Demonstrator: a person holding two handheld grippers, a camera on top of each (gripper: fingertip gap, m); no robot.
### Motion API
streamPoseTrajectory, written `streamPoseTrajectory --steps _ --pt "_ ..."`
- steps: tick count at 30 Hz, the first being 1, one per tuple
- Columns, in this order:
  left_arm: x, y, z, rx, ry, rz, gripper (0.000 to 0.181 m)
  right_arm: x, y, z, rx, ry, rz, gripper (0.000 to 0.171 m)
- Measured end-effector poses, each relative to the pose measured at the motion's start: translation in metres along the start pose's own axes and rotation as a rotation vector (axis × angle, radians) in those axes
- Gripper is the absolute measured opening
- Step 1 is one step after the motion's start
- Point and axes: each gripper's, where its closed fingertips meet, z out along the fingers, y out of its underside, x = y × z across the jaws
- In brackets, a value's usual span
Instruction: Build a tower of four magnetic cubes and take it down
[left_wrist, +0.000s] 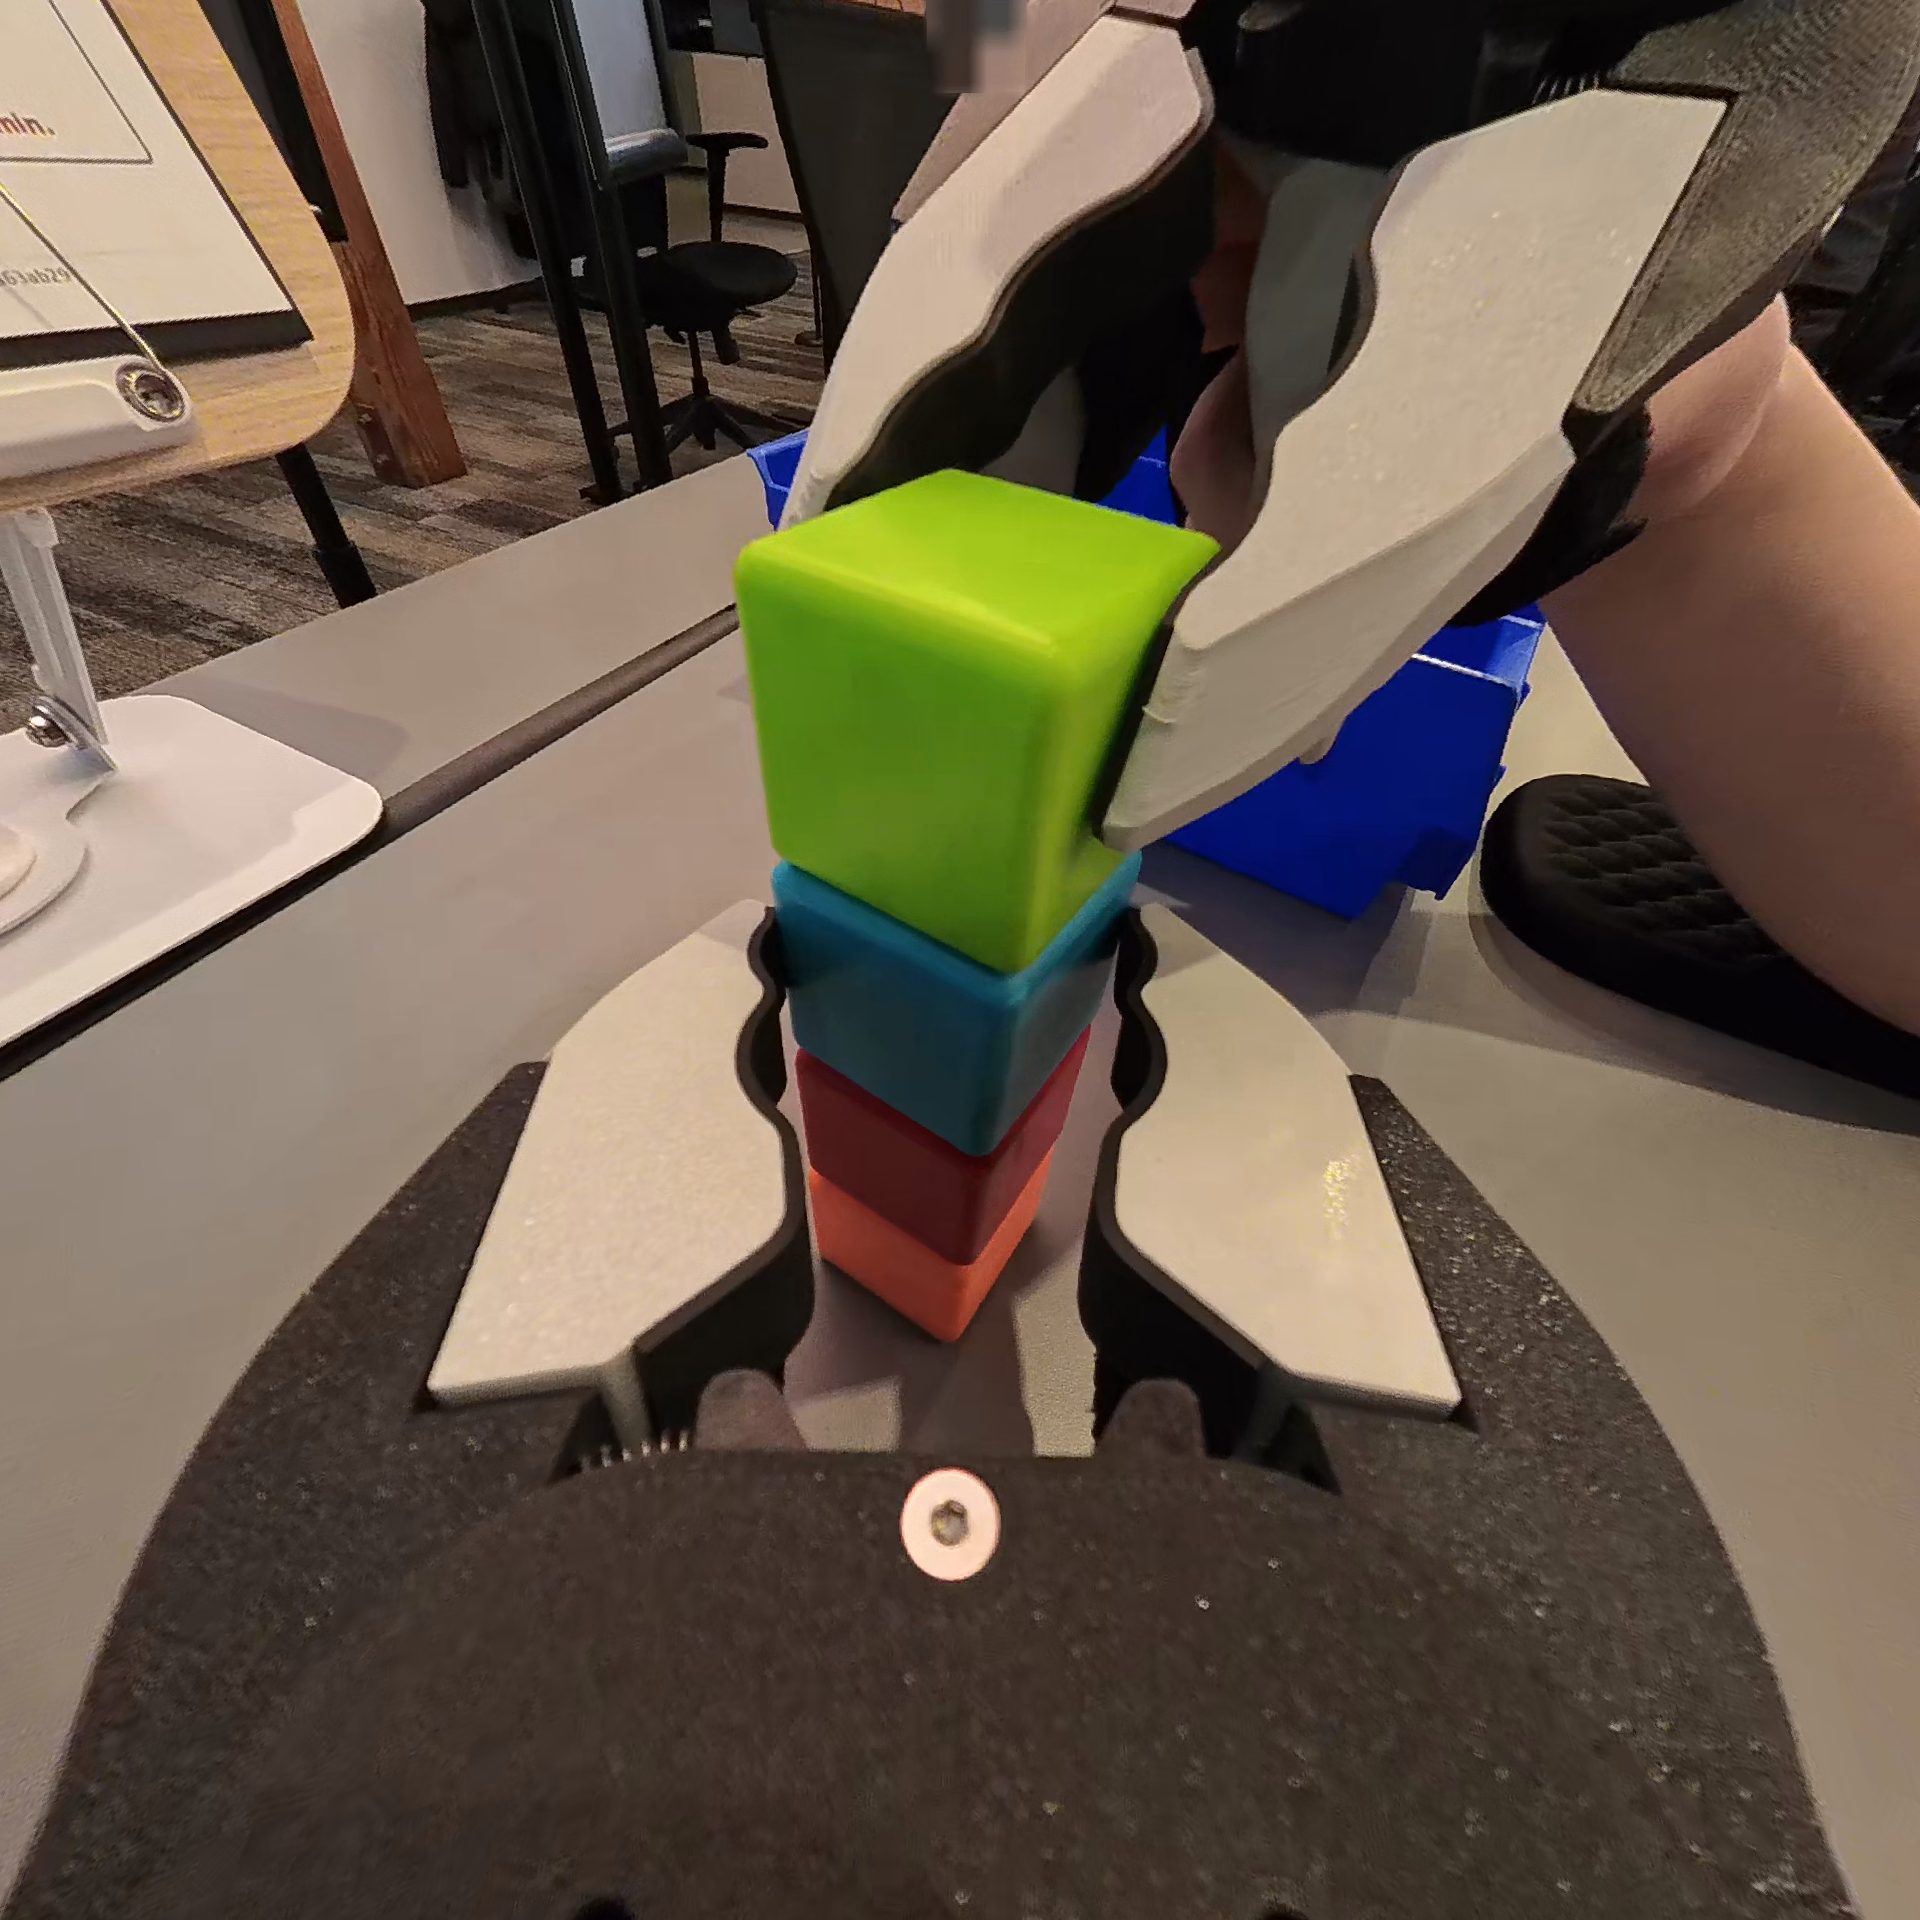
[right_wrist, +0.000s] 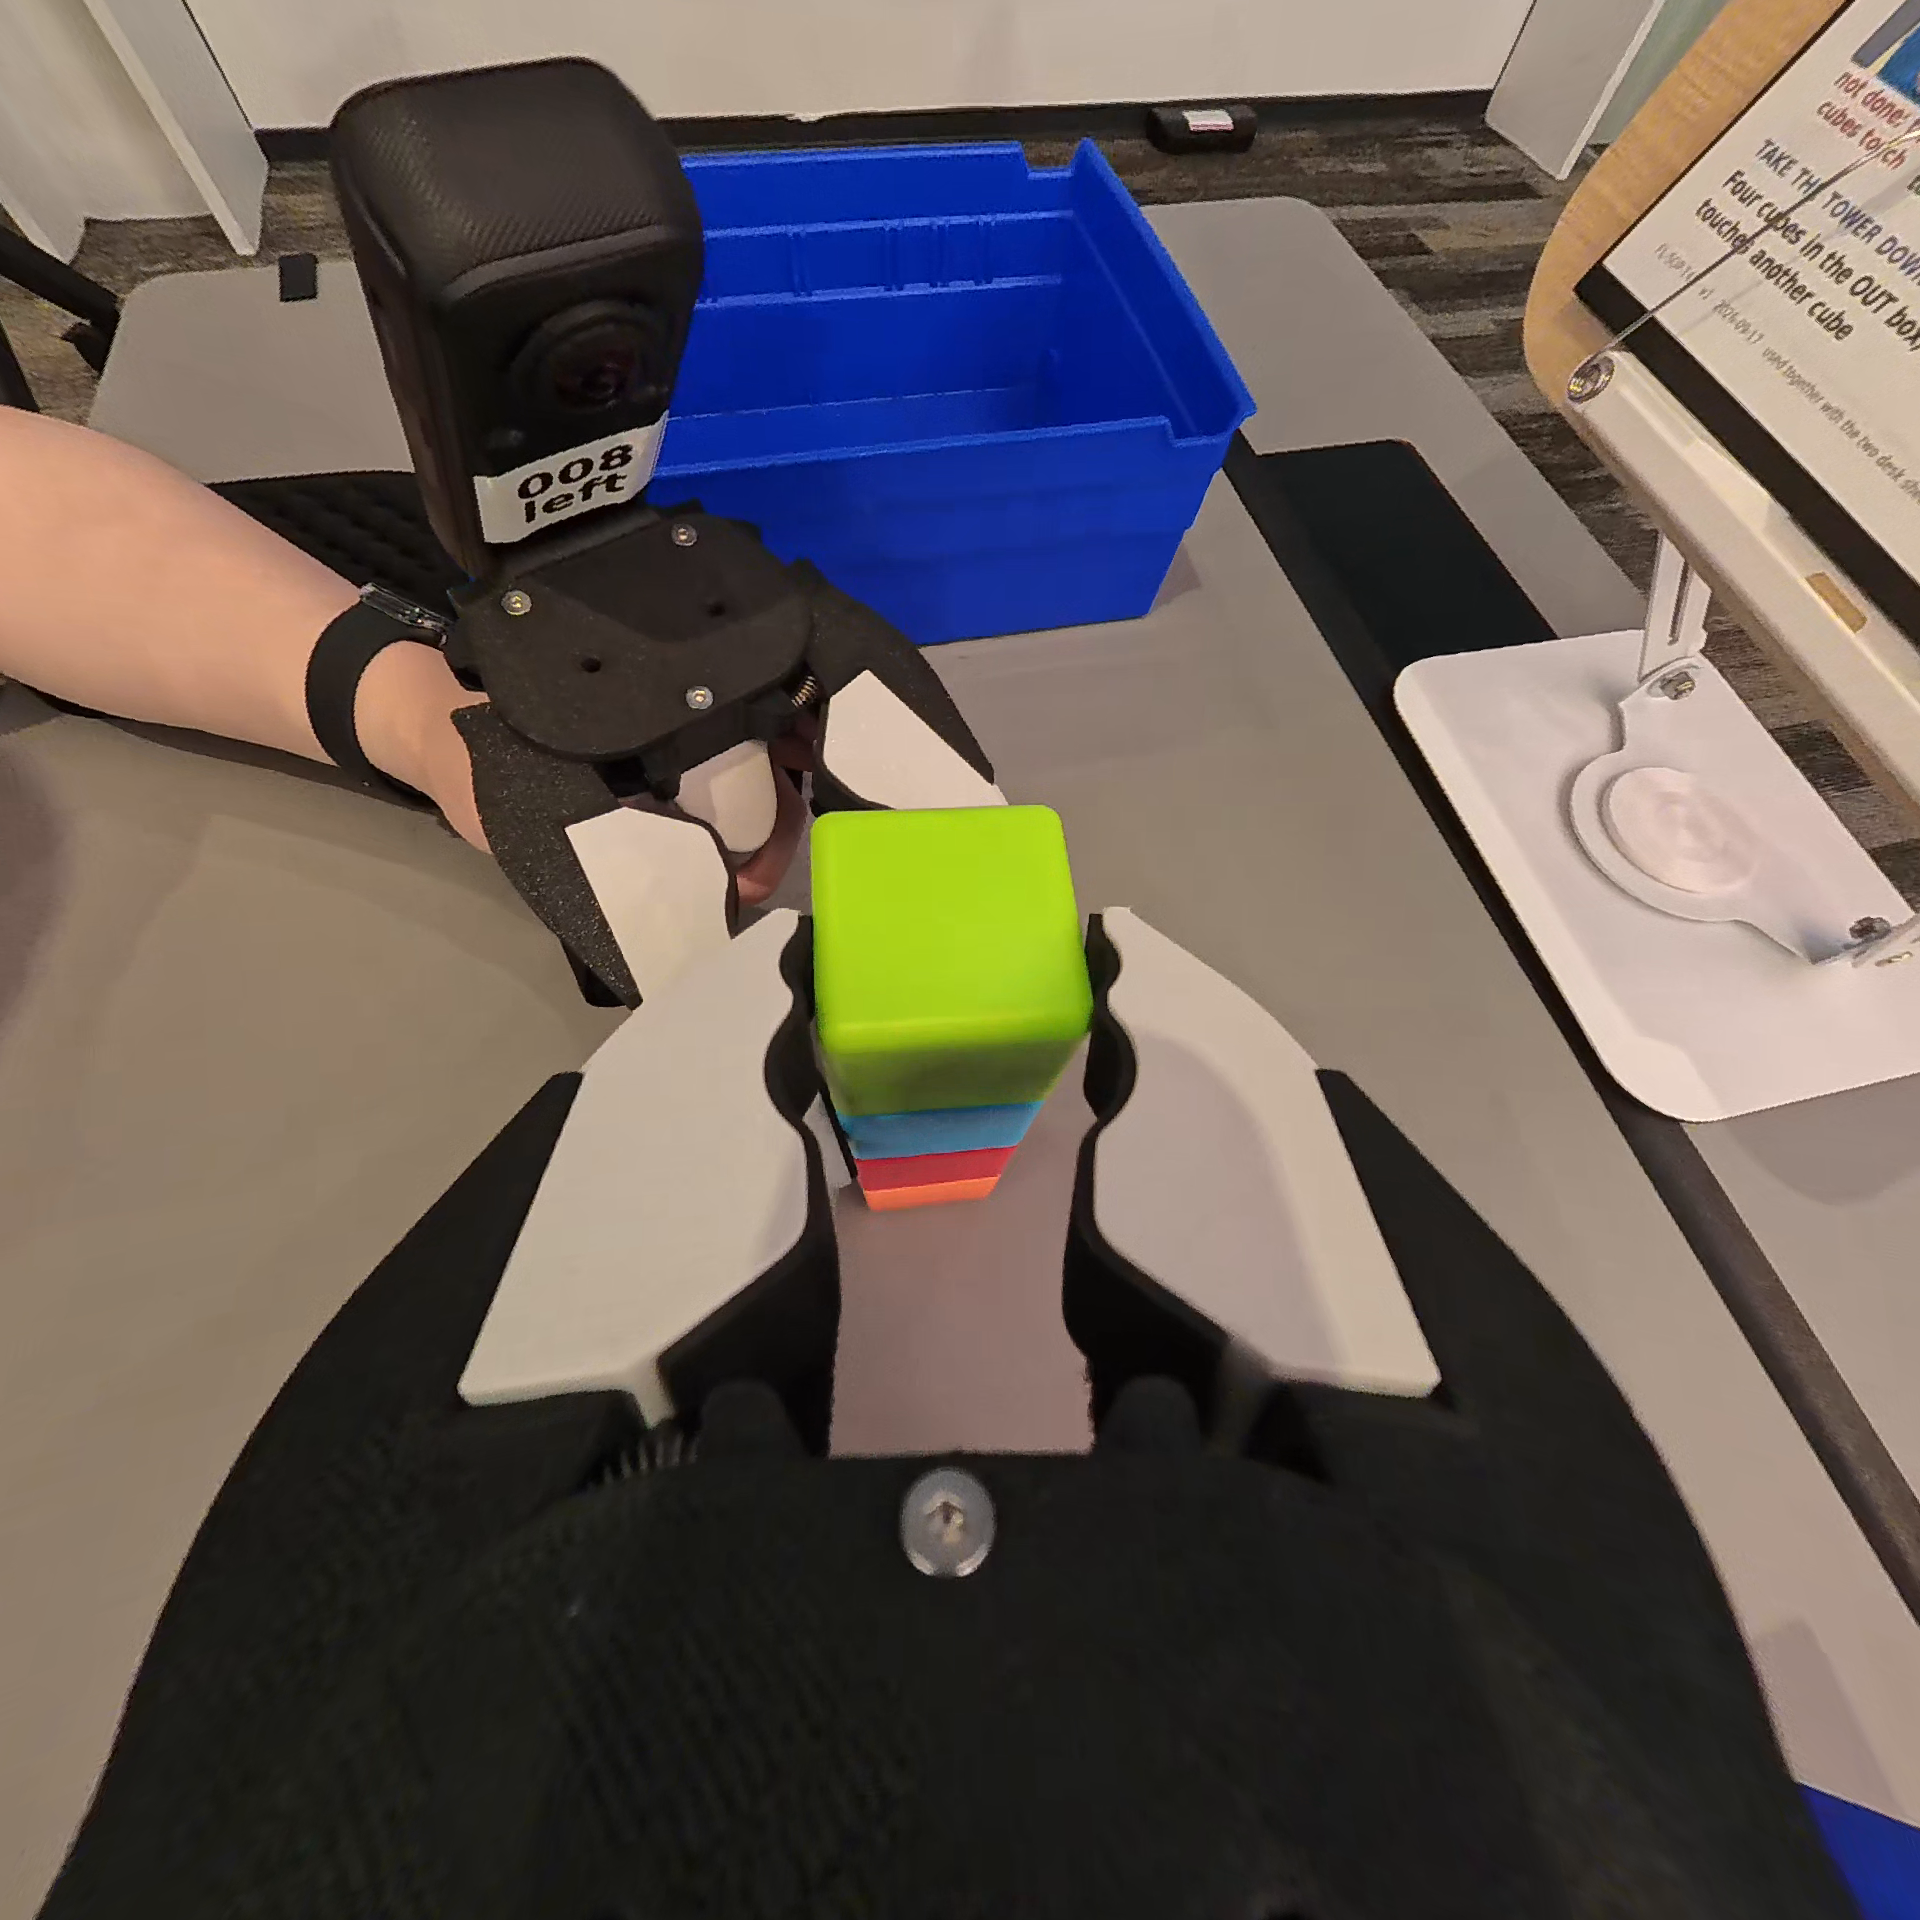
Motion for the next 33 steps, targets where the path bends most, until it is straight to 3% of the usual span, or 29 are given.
streamPoseTrajectory --steps 6,10,13,15,17,21,26,33 --pt "0.001 0.000 0.001 -0.008 0.000 0.009 0.061 0.001 -0.003 -0.002 0.032 -0.032 0.066 0.050" --pt "0.001 0.000 0.001 -0.014 -0.007 0.009 0.061 0.002 -0.020 -0.016 0.142 -0.074 0.134 0.050" --pt "-0.002 0.000 -0.001 -0.006 -0.003 -0.013 0.061 0.020 -0.029 -0.051 0.180 0.050 0.097 0.050" --pt "-0.002 0.000 -0.001 -0.012 -0.010 -0.007 0.061 0.054 -0.024 -0.095 0.175 0.285 0.099 0.050" --pt "-0.001 0.001 0.000 -0.017 -0.021 0.003 0.061 0.097 0.006 -0.150 0.107 0.573 0.148 0.050" --pt "-0.002 0.001 0.000 -0.020 -0.034 -0.003 0.061 0.160 0.113 -0.212 -0.032 0.890 0.531 0.050" --pt "-0.002 0.001 -0.001 -0.035 -0.052 -0.010 0.061 0.191 0.220 -0.220 -0.269 1.120 0.753 0.050" --pt "-0.001 0.001 -0.002 -0.041 -0.052 -0.003 0.061 0.199 0.266 -0.217 -0.426 1.209 0.753 0.050"
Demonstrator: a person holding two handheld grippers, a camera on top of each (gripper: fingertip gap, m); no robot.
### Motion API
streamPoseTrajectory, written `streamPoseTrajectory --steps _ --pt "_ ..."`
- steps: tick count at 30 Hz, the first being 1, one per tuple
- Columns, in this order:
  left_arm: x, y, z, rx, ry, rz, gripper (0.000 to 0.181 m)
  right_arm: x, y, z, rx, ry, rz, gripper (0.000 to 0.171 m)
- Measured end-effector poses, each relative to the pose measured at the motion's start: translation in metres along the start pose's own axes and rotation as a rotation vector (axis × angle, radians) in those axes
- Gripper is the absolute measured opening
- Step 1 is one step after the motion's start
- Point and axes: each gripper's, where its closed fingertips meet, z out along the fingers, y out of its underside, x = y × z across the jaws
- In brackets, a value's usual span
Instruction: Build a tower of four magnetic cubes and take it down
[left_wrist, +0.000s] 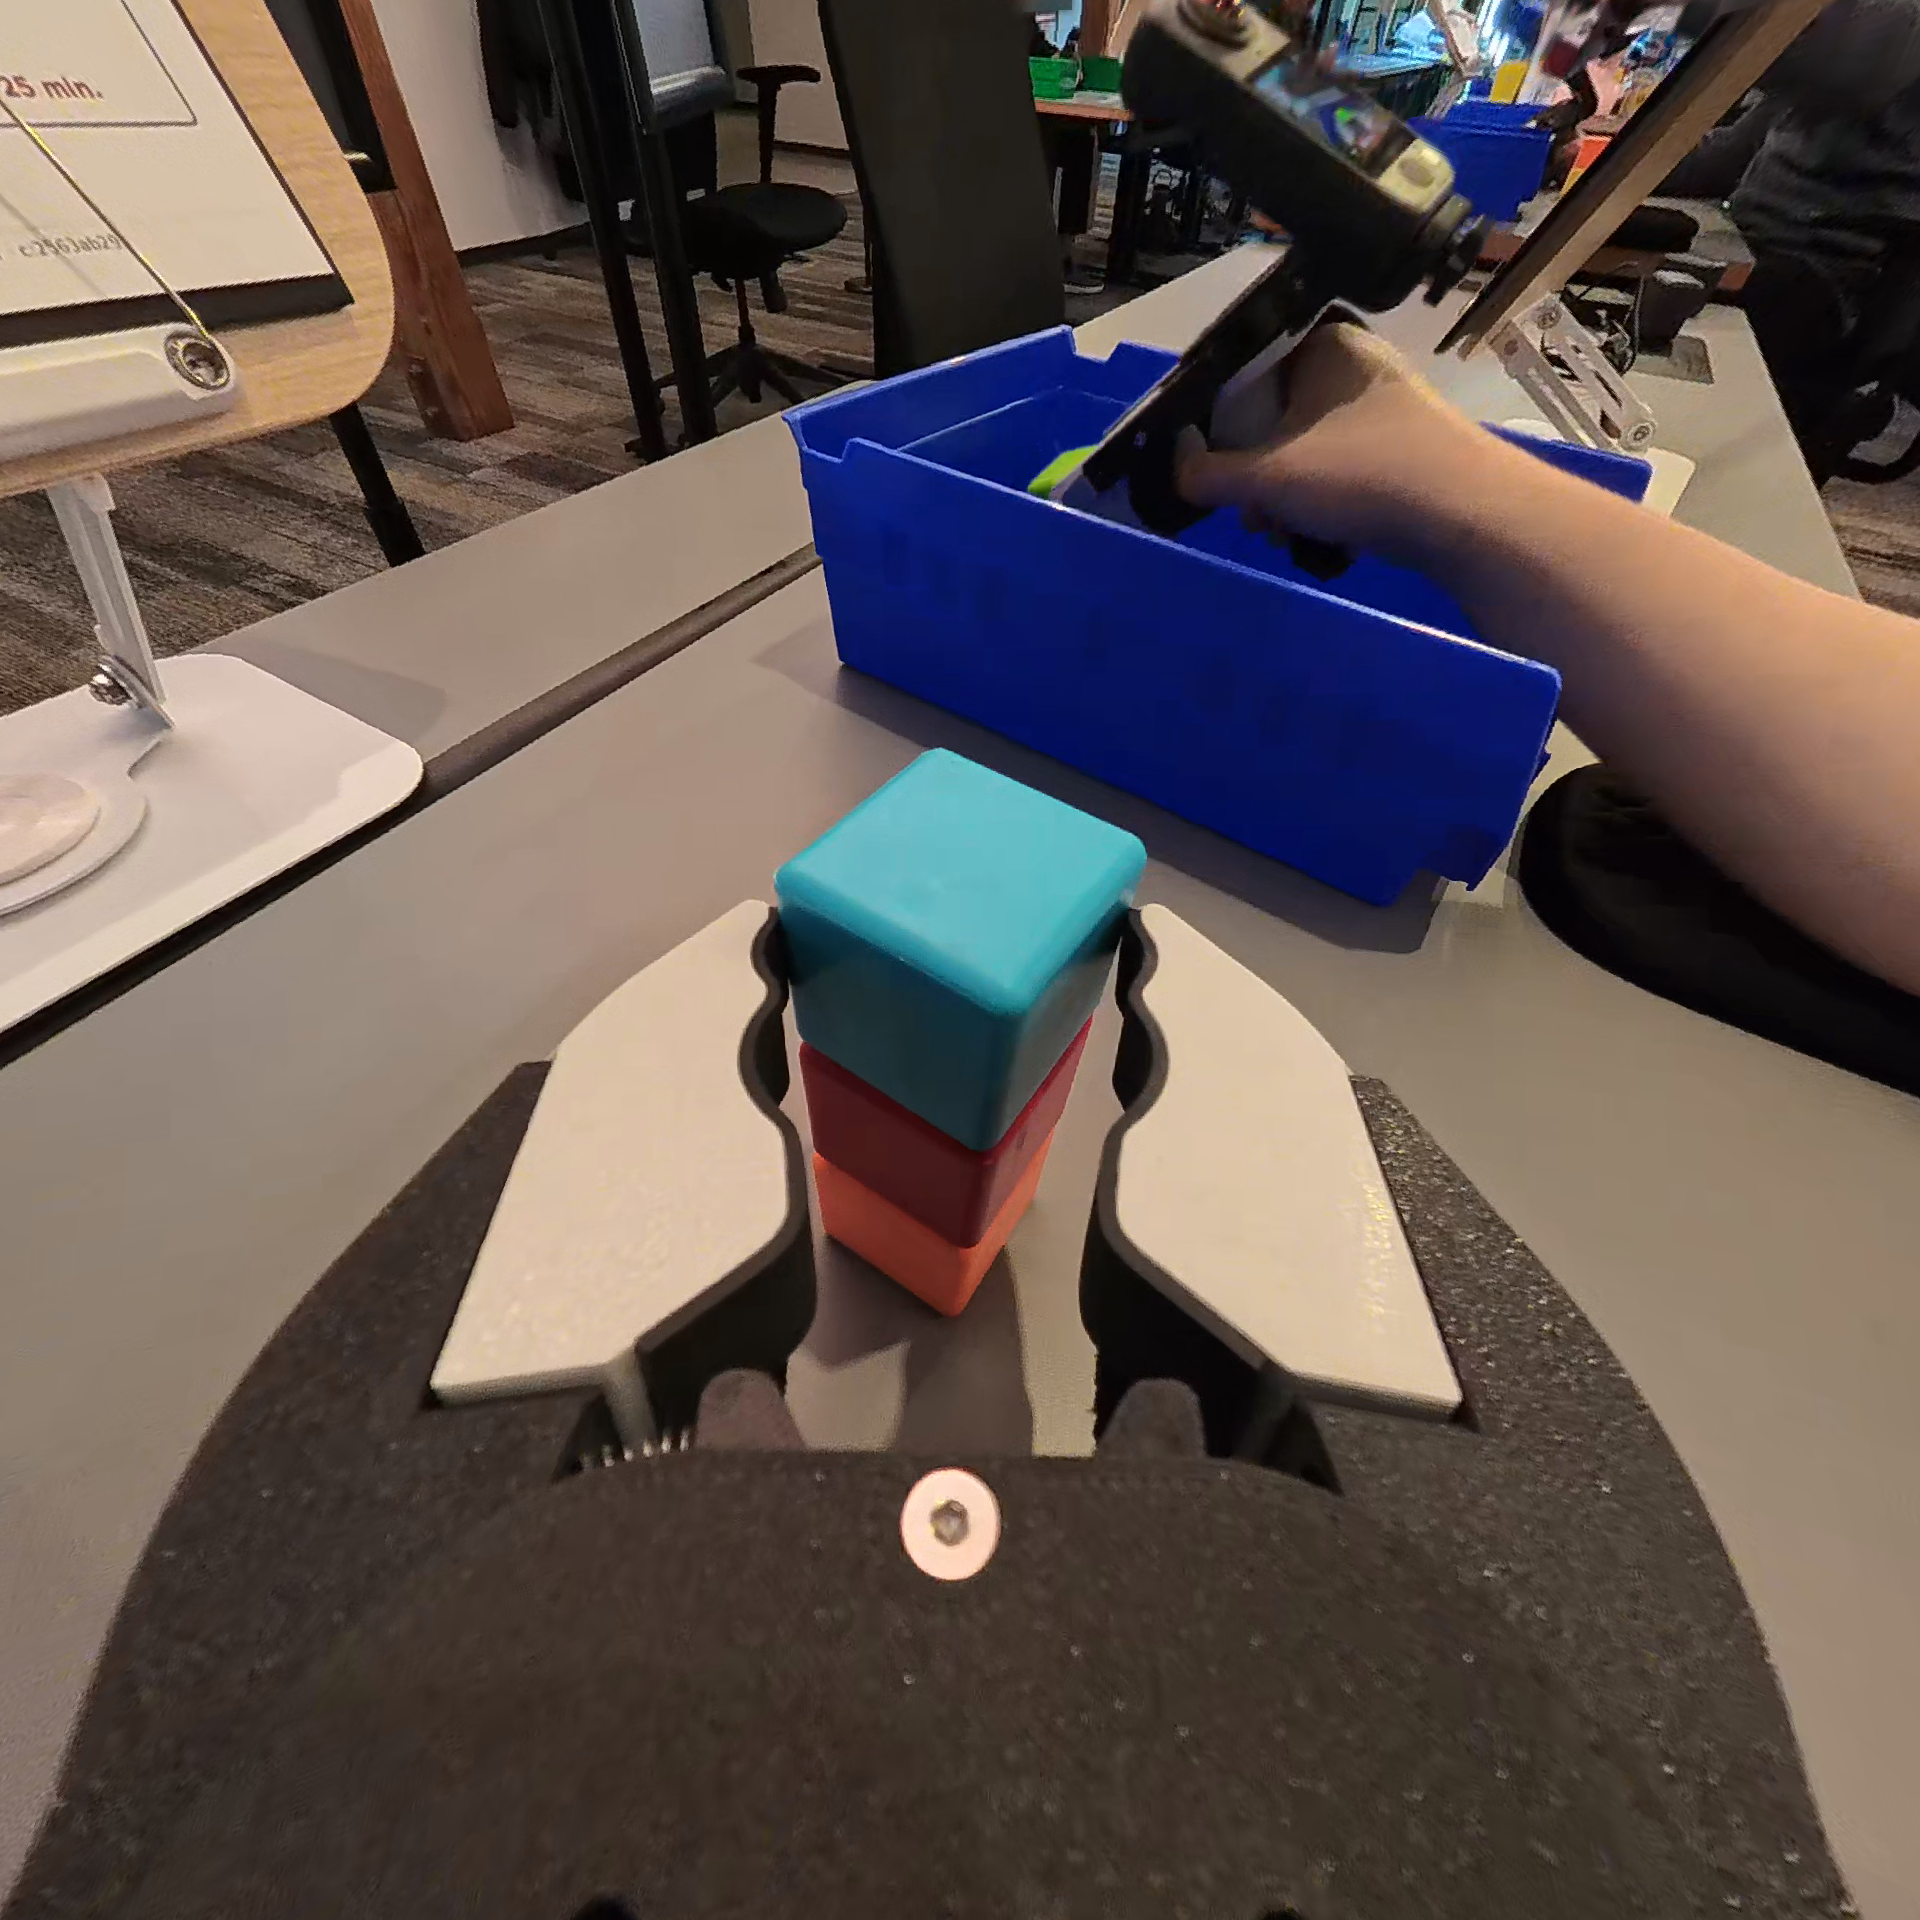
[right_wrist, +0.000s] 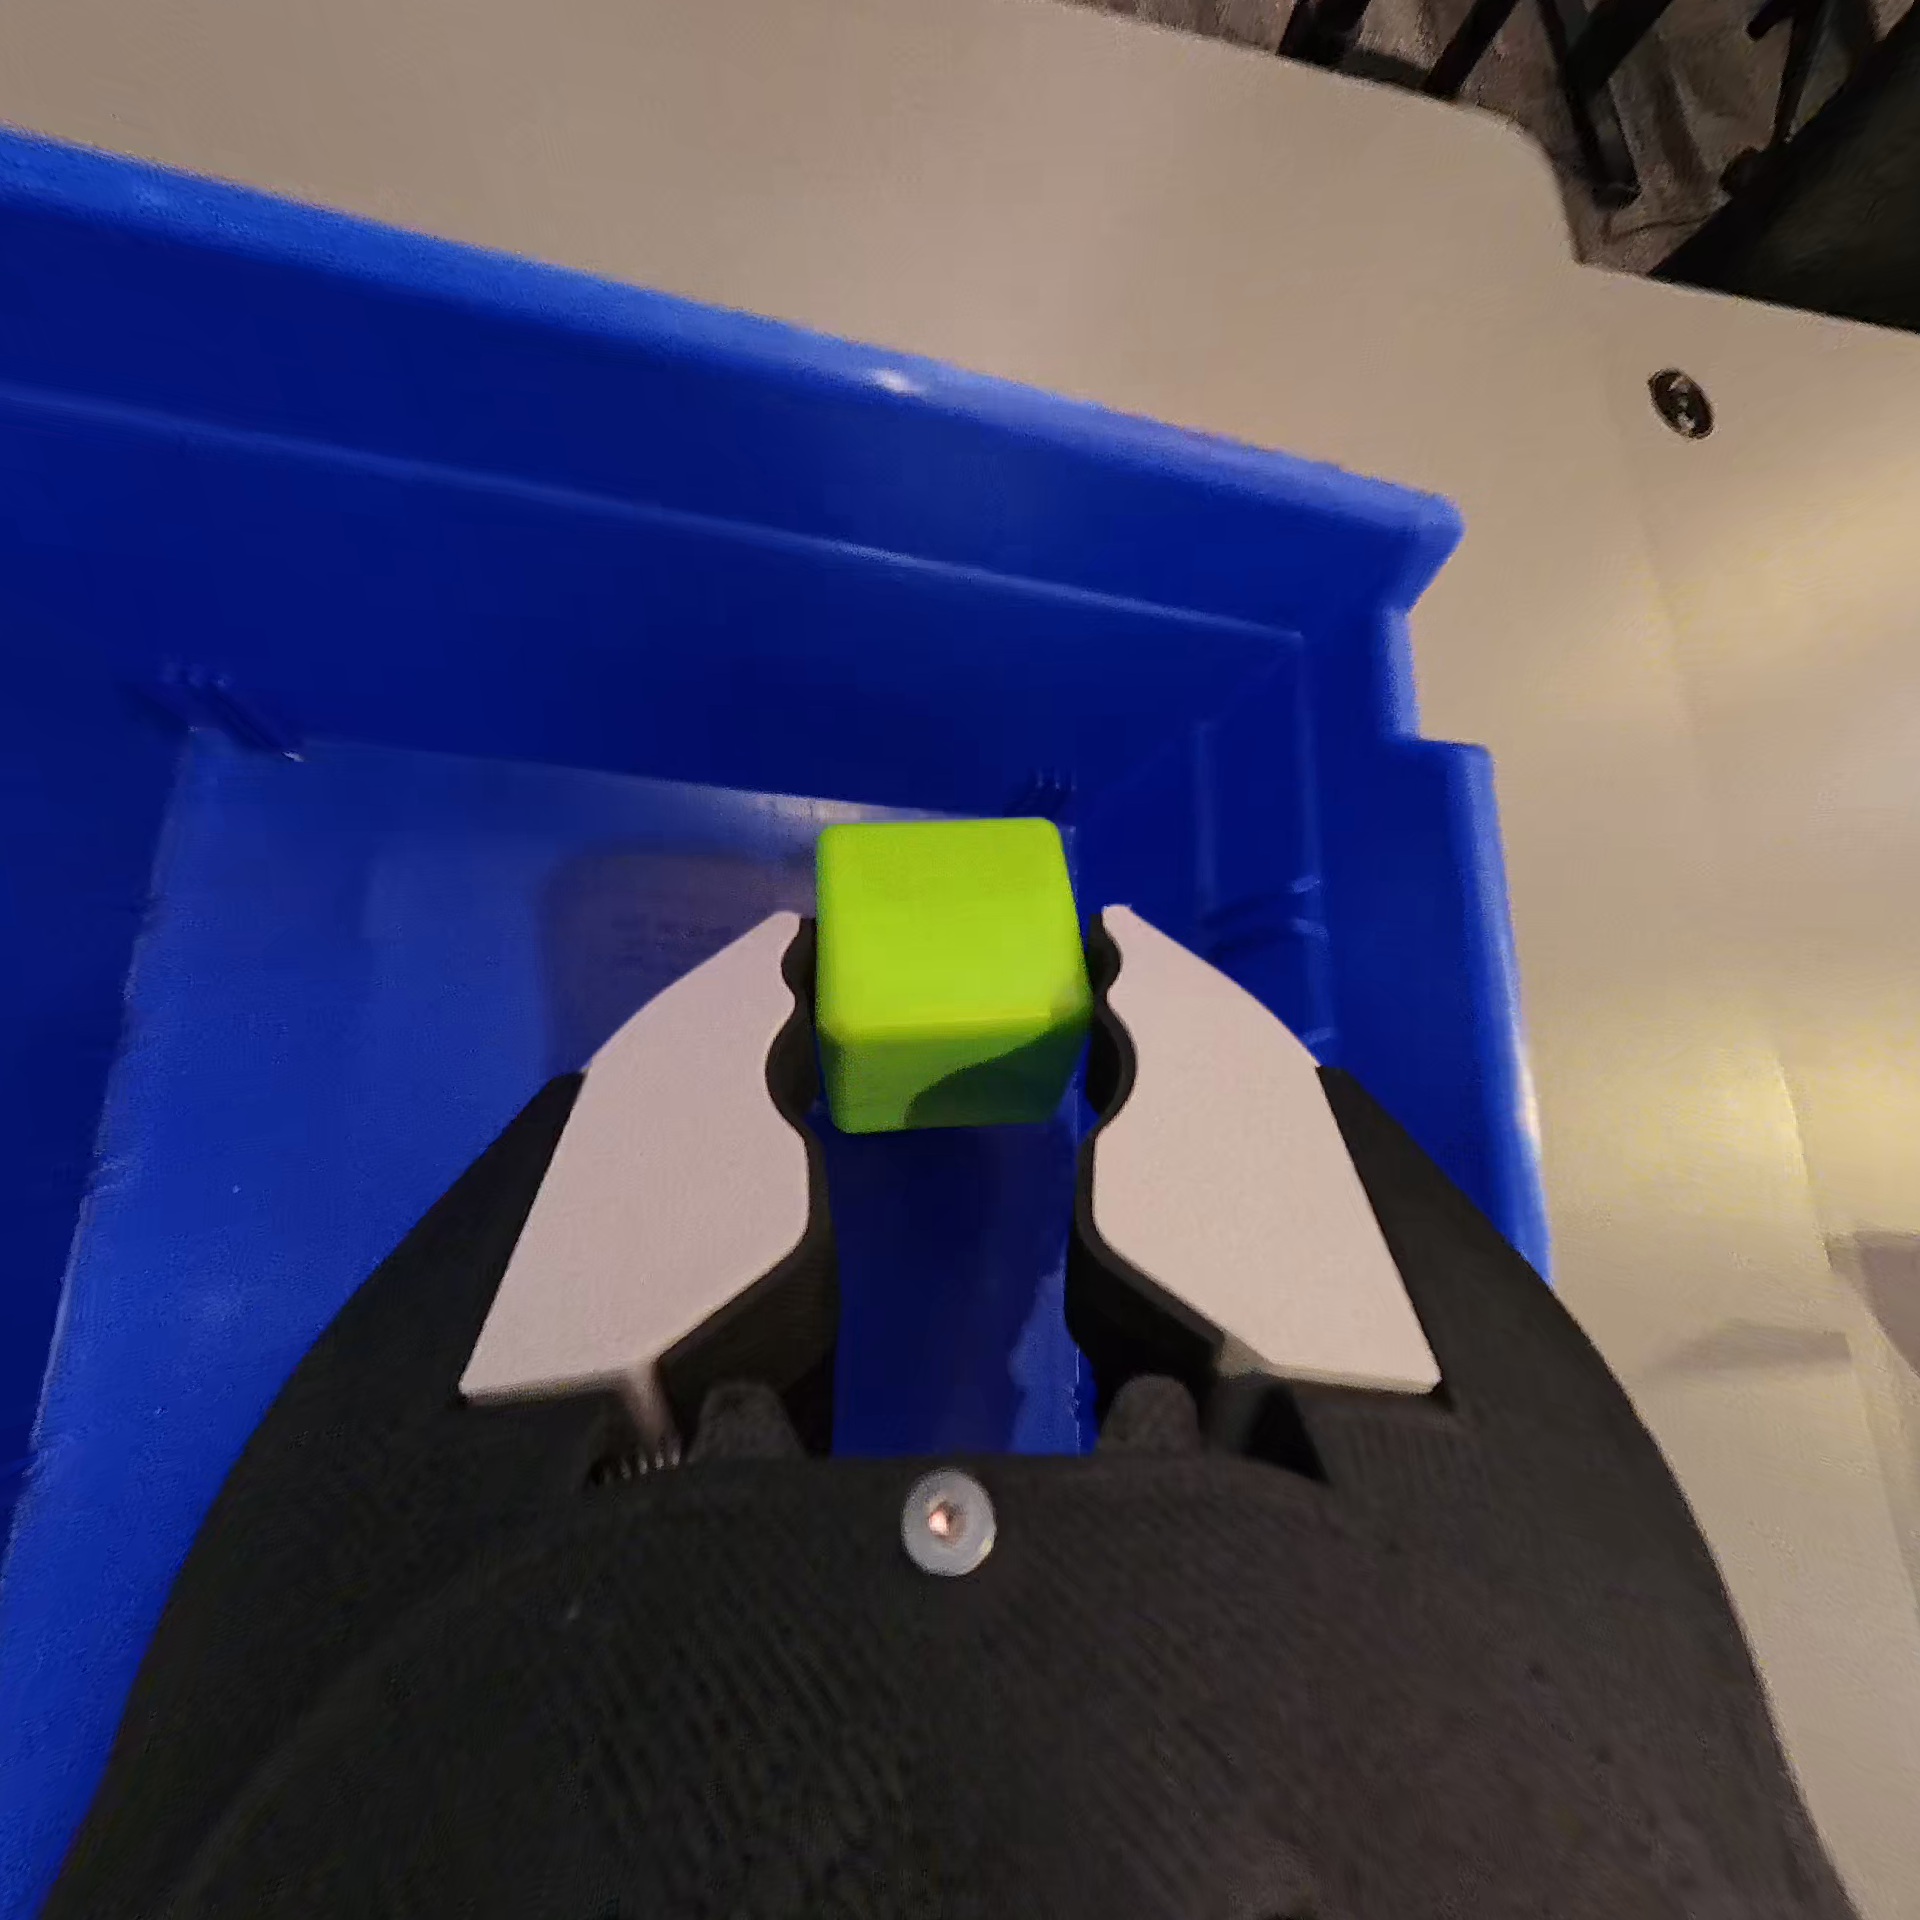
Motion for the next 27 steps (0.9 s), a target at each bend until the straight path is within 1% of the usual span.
streamPoseTrajectory --steps 4,7,19,20,22,24,27 --pt "0.000 0.000 -0.001 -0.003 0.000 0.000 0.060 -0.003 0.018 0.007 -0.099 -0.038 -0.008 0.053" --pt "-0.001 0.001 -0.003 -0.004 -0.005 0.000 0.060 -0.003 0.018 0.005 -0.110 -0.042 -0.034 0.063" --pt "-0.003 0.001 -0.007 0.015 -0.002 -0.006 0.061 -0.022 -0.032 -0.038 0.091 -0.096 -0.107 0.063" --pt "-0.002 0.001 -0.008 0.026 0.014 -0.015 0.062 -0.024 -0.035 -0.041 0.099 -0.101 -0.113 0.063" --pt "0.001 0.003 -0.010 0.009 0.045 -0.050 0.075 -0.029 -0.040 -0.048 0.119 -0.116 -0.132 0.063" --pt "0.001 0.009 -0.013 -0.001 0.033 -0.068 0.078 -0.033 -0.046 -0.055 0.140 -0.123 -0.146 0.063" --pt "-0.002 0.020 -0.015 -0.043 -0.034 -0.060 0.083 -0.041 -0.056 -0.069 0.179 -0.141 -0.173 0.063"
